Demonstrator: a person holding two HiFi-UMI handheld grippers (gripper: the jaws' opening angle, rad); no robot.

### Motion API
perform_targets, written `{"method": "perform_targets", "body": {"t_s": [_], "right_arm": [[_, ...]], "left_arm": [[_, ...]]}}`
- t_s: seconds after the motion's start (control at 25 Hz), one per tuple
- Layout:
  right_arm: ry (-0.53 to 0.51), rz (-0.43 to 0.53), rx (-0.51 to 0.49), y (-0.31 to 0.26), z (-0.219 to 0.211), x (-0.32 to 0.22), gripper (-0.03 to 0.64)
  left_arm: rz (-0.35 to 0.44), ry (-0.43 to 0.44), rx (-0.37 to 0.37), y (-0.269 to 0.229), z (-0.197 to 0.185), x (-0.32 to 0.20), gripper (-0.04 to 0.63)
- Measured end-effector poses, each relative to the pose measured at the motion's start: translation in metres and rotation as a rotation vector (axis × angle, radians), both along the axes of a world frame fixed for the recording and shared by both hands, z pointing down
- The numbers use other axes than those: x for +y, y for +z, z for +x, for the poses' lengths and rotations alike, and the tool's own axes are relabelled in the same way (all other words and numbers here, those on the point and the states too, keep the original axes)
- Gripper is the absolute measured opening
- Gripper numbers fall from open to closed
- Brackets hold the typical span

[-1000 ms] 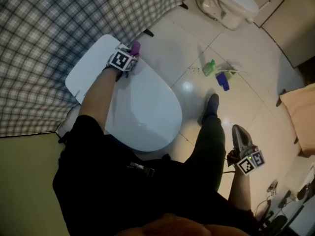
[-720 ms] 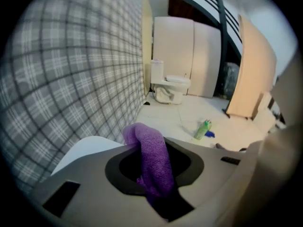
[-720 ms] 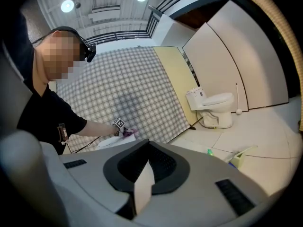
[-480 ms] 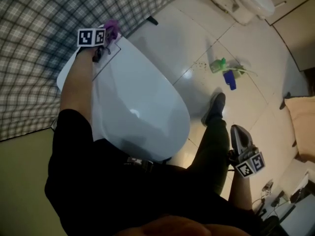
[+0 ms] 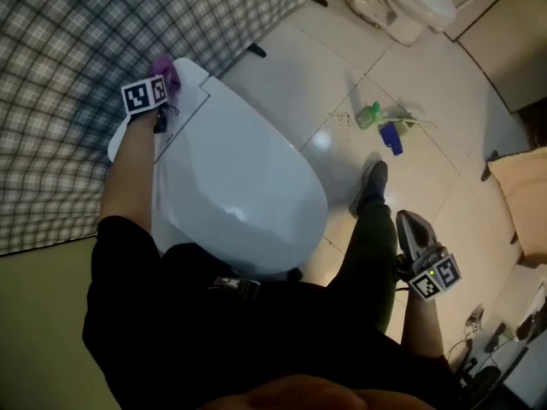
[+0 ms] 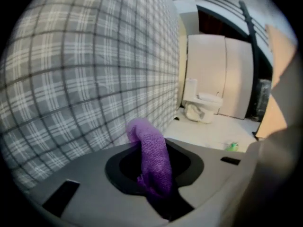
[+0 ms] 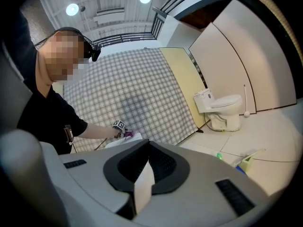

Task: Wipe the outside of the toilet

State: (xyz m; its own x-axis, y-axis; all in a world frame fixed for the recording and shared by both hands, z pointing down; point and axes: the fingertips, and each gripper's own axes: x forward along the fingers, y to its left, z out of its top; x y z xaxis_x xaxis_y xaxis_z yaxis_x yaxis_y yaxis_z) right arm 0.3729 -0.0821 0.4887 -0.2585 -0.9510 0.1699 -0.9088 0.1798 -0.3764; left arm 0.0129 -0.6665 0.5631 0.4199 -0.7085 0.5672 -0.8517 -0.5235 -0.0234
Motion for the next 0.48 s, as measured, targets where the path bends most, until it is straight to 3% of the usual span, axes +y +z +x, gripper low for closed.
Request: {"method": "perform_targets", "body": {"t_s": [0.12,0.24,0.36,0.48], "right_arm": [[-0.018,0.048,-0.003,-0.019,-0.017,0.005,0.003],[-0.062,0.103,0.01,-0.039,-0.047,0.006,0.003],[-0.106,0.131,0.028,-0.053,-0.082,0.017,0.003],[-0.17,0.159,0.064,-0.061,-0.115,0.013,0.003]], "left_arm": [[0.021,0.17,0.175,-0.029,0.007,0.095,0.09],[0.061,0.294,0.284,-0.038,-0.022,0.188,0.089],[0.06,0.328,0.33,-0.057,-0.058,0.297,0.089],[0.101,0.299,0.395,-0.067,-0.102,0.369,0.089]]}}
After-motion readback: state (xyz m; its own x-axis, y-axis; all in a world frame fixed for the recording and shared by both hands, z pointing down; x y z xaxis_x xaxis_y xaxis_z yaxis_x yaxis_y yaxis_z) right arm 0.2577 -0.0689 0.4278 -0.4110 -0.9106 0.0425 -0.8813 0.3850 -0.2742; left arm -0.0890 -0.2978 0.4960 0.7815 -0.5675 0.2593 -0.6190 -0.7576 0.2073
